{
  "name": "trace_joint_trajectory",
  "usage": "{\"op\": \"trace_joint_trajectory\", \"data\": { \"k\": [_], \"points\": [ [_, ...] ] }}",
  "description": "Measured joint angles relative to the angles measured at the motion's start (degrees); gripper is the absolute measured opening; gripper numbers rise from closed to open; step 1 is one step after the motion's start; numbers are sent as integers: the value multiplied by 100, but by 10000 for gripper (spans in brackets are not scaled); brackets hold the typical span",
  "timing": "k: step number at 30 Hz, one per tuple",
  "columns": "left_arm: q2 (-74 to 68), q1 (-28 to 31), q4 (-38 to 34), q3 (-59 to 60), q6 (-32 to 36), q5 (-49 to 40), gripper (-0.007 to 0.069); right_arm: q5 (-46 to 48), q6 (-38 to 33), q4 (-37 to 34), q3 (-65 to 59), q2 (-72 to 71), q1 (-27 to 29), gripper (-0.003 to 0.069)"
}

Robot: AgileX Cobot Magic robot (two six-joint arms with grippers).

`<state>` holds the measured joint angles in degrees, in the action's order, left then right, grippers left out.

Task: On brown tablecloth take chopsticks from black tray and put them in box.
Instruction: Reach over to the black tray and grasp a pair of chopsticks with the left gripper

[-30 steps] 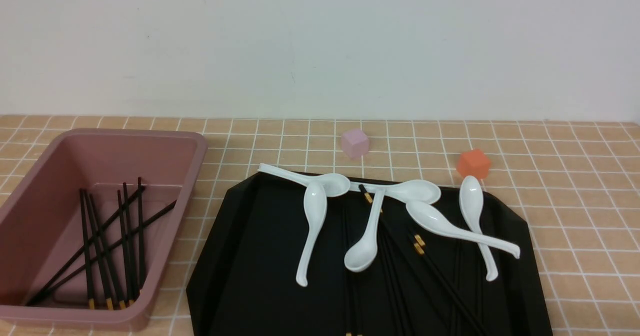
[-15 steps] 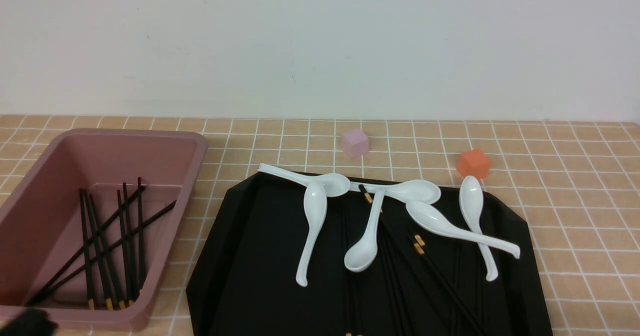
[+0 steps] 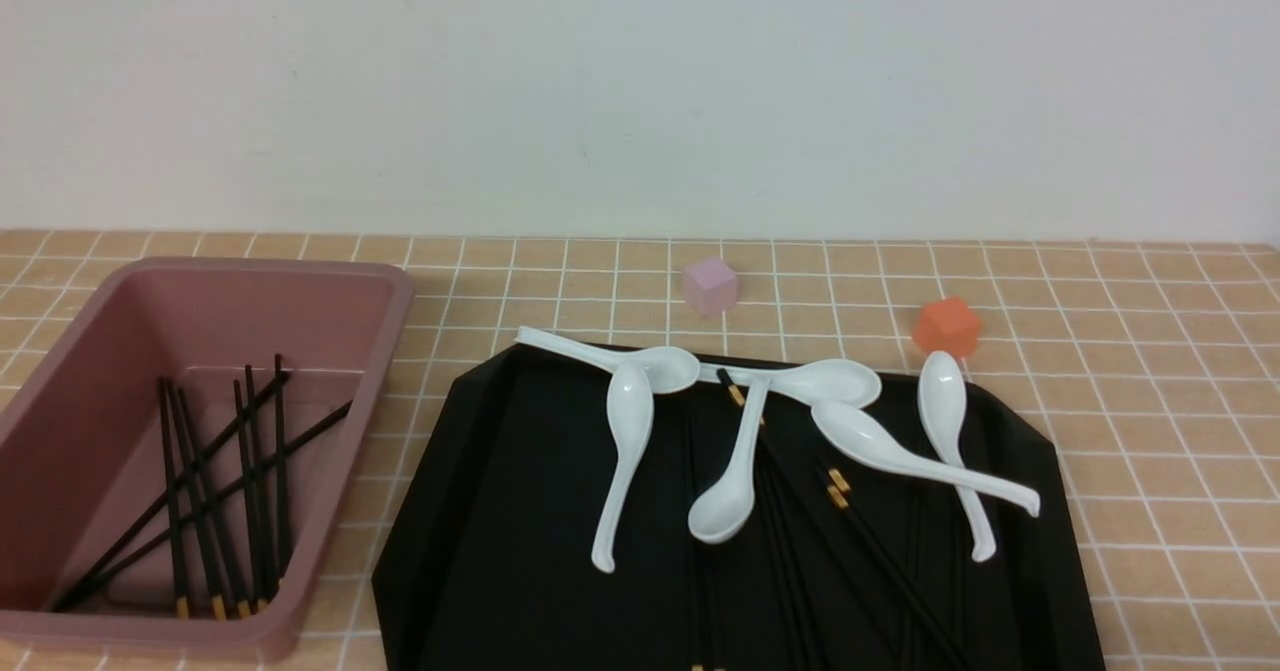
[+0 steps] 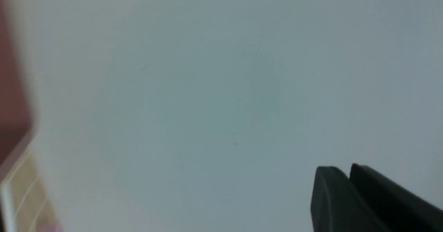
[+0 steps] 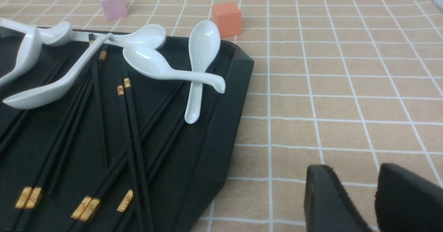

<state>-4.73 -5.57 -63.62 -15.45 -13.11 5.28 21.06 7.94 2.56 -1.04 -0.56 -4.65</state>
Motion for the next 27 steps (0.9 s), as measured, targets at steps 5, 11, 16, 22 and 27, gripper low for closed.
{"op": "trace_joint_trajectory", "data": {
  "k": [5,11,16,22,27],
  "points": [
    [-1819,0,568,-1810,1311,-2146,-13,0,0,0,0,0,0,240],
    [-4774,0,2358,-3708,1220,-6594,-13,0,0,0,0,0,0,240],
    [-6181,-136,3437,-4286,676,-7398,-13,0,0,0,0,0,0,240],
    [-6519,-1400,3854,-4331,-495,-6892,-13,0,0,0,0,0,0,240],
    [-7129,-2761,4787,-4501,-2046,-6468,-13,0,0,0,0,0,0,240]
  ]
}}
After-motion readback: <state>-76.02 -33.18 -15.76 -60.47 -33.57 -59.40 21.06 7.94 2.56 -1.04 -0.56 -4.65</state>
